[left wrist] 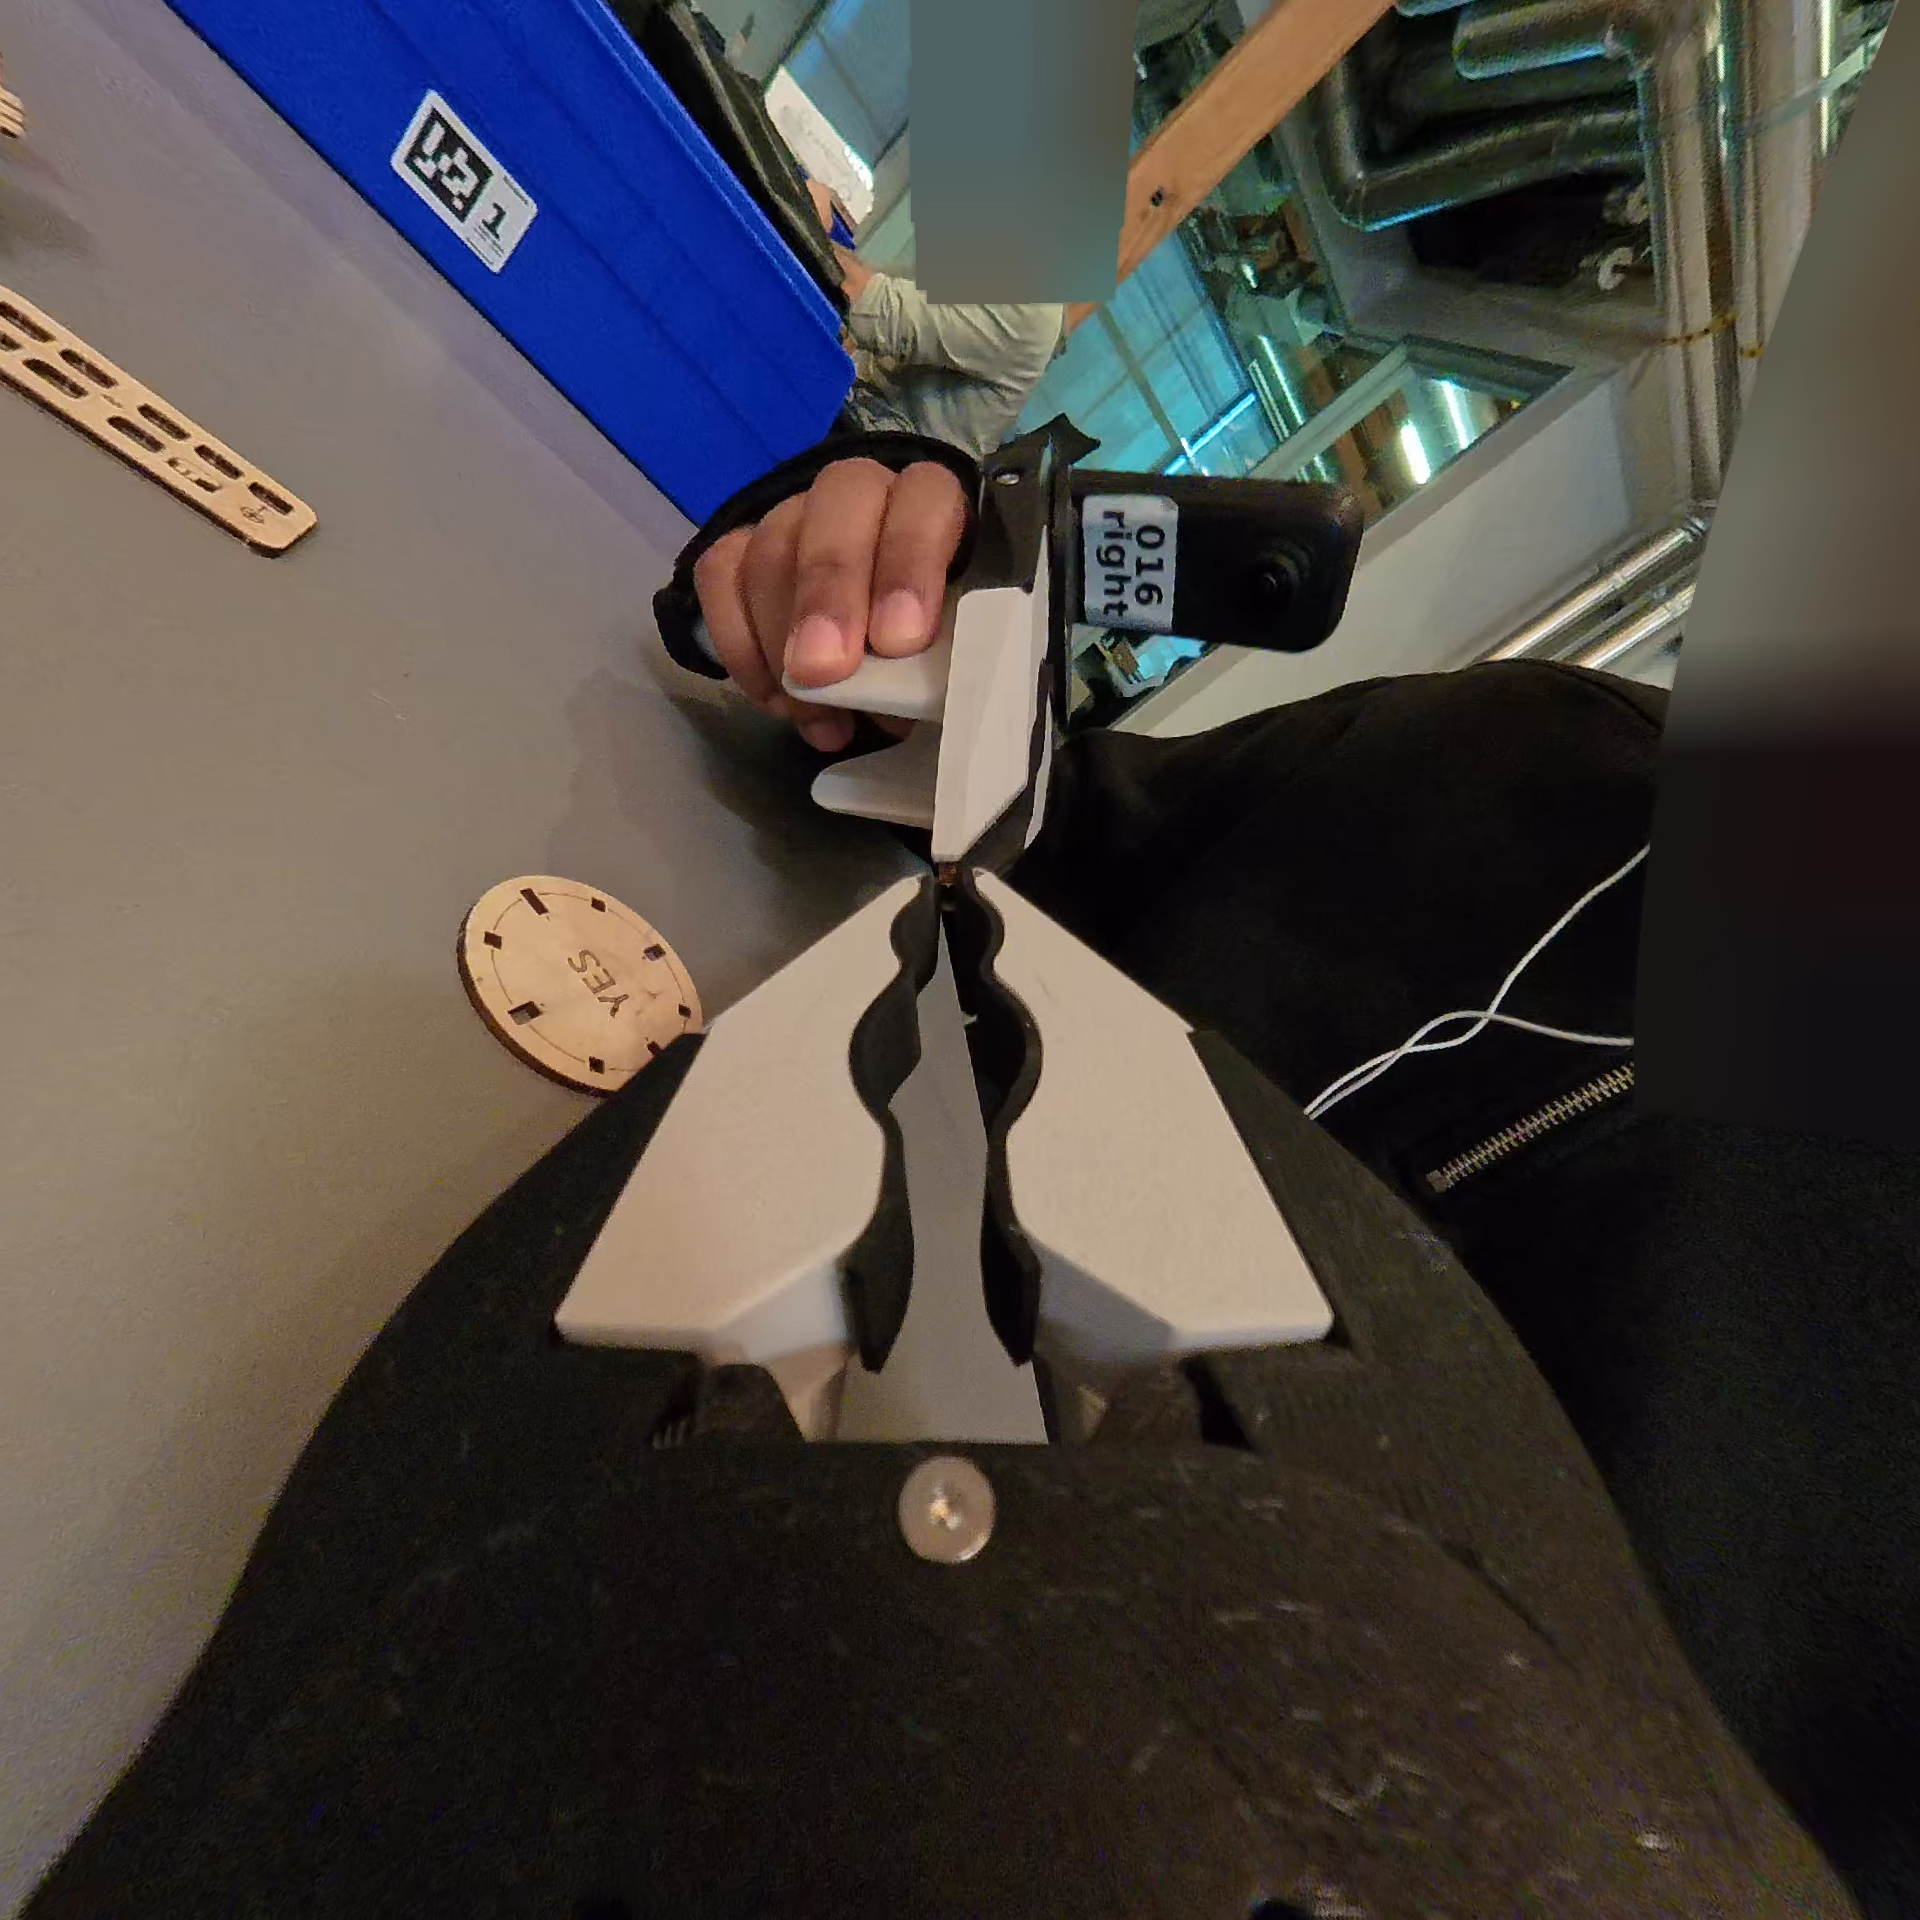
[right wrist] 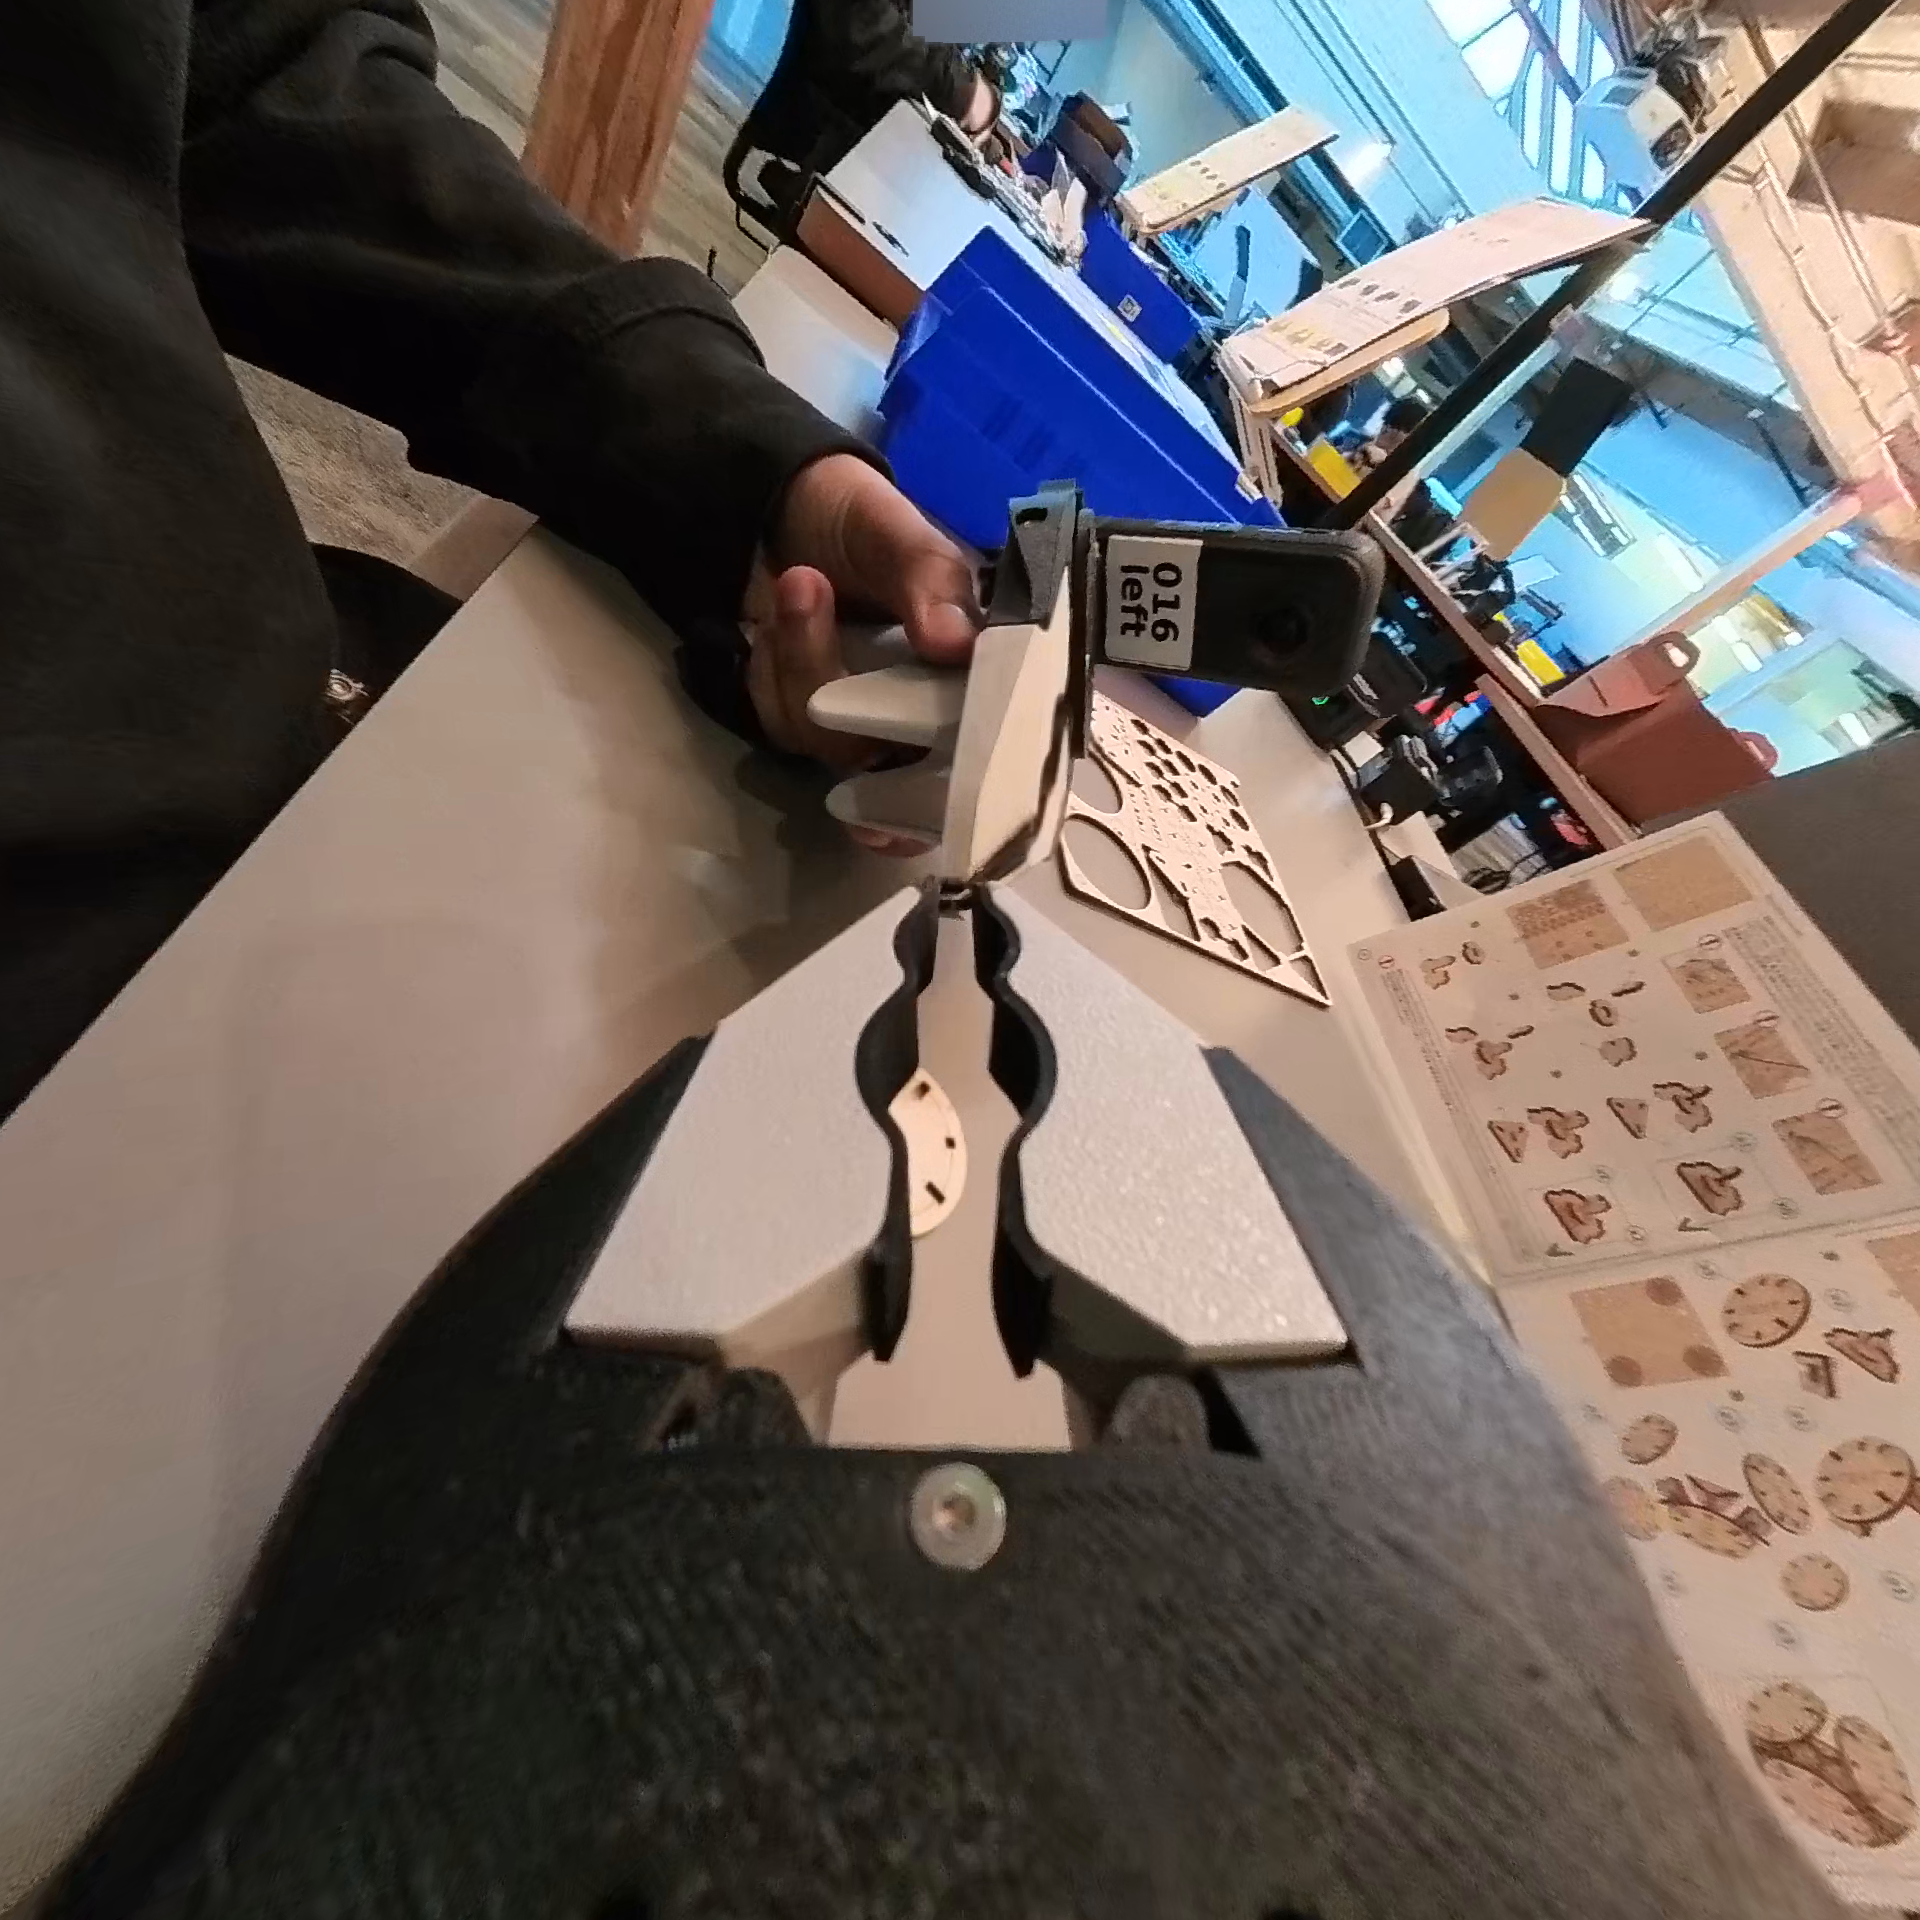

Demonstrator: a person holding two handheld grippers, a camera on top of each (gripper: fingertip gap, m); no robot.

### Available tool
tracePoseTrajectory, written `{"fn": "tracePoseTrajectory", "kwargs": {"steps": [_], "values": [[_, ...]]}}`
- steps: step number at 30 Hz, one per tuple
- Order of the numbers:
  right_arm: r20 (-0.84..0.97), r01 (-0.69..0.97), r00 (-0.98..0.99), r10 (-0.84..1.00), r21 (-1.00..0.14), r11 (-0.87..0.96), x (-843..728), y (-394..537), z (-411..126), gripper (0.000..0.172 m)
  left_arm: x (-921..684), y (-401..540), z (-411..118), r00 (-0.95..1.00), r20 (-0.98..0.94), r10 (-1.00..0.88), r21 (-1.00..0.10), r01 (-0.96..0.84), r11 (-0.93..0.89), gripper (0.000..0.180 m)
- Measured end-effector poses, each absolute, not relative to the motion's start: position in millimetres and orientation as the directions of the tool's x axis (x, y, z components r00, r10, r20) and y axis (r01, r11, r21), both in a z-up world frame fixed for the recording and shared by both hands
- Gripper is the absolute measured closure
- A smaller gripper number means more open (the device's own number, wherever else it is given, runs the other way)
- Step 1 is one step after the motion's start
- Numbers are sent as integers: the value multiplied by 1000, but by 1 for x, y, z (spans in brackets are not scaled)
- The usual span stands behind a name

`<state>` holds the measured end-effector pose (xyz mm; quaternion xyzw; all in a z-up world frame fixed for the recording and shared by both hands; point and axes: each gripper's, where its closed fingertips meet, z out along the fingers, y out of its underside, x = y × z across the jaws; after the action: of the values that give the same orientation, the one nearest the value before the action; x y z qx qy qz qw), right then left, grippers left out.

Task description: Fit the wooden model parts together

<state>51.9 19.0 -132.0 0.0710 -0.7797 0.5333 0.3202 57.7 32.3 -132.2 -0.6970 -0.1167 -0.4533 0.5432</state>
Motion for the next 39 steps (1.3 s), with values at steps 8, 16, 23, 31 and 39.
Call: {"fn": "tracePoseTrajectory", "kwargs": {"steps": [8,16,23,31,39], "values": [[518,-412,-833,193,-815,408,58,20,-136,168,63,31,-134,545,765,-344,-644,643,-415,180],[536,-432,-823,185,-804,408,60,19,-136,167,65,31,-134,536,769,-349,-640,642,-423,180],[564,-459,-806,178,-787,412,60,19,-137,167,66,30,-134,531,772,-350,-636,641,-430,180],[575,-476,-802,164,-781,405,62,18,-137,167,68,30,-135,523,775,-355,-632,636,-442,180],[548,-454,-822,154,-795,403,65,17,-136,168,70,29,-134,513,776,-367,-631,633,-448,180]]}}
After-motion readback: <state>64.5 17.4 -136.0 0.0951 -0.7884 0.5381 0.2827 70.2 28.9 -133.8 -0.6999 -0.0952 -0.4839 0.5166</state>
